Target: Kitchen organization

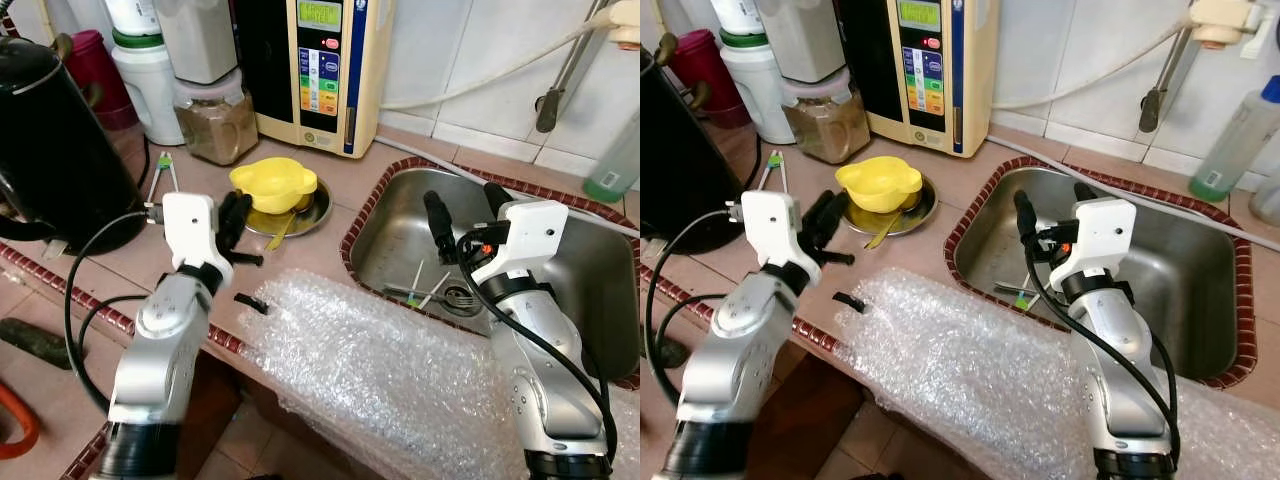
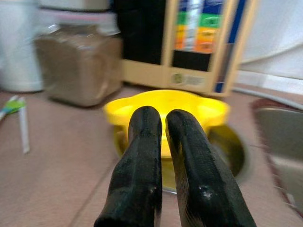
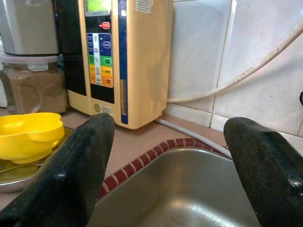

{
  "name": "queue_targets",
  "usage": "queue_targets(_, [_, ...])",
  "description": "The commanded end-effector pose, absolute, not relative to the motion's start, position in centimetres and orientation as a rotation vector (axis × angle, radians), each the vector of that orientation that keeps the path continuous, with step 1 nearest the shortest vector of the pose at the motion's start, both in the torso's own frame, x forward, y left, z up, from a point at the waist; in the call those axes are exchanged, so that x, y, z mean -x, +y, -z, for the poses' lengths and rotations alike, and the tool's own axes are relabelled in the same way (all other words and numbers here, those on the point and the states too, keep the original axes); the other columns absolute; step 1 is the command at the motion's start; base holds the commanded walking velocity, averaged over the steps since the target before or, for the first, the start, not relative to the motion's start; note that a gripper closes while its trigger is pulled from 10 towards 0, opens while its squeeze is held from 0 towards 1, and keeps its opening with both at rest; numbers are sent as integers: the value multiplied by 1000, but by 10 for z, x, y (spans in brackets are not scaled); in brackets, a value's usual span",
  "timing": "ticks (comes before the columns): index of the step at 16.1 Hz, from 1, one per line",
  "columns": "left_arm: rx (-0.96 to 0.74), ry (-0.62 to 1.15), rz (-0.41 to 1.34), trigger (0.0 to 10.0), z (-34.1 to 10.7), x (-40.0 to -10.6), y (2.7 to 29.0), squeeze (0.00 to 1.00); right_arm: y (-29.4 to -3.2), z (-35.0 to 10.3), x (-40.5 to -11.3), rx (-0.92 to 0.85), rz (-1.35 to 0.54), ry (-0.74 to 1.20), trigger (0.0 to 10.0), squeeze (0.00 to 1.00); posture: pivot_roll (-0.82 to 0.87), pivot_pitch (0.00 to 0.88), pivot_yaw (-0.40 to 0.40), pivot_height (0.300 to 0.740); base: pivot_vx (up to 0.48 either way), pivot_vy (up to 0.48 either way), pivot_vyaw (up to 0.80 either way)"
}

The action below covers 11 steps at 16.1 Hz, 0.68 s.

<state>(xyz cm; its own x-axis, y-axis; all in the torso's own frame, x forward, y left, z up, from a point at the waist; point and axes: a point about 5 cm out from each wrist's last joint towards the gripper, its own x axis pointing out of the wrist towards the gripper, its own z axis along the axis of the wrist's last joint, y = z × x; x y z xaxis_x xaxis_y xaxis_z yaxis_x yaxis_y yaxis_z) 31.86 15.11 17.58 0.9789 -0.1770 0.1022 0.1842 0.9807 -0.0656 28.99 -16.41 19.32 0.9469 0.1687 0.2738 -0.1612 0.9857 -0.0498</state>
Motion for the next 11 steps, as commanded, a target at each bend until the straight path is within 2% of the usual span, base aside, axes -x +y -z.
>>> queue_targets(1, [69, -106, 155, 10000, -178, -322, 156, 0, -164, -197, -288, 25, -172, -300, 10000, 0, 2, 83, 29, 740, 0, 0, 0])
queue_targets(6, [132, -87, 166, 10000, -191, -369, 141, 0, -159, -206, -280, 48, -196, -313, 10000, 0, -39, 106, 45, 740, 0, 0, 0])
queue_targets(11, [245, -11, 107, 10000, -198, -399, 137, 0, -146, -205, -266, 58, -258, -292, 10000, 0, -72, 147, 70, 740, 0, 0, 0])
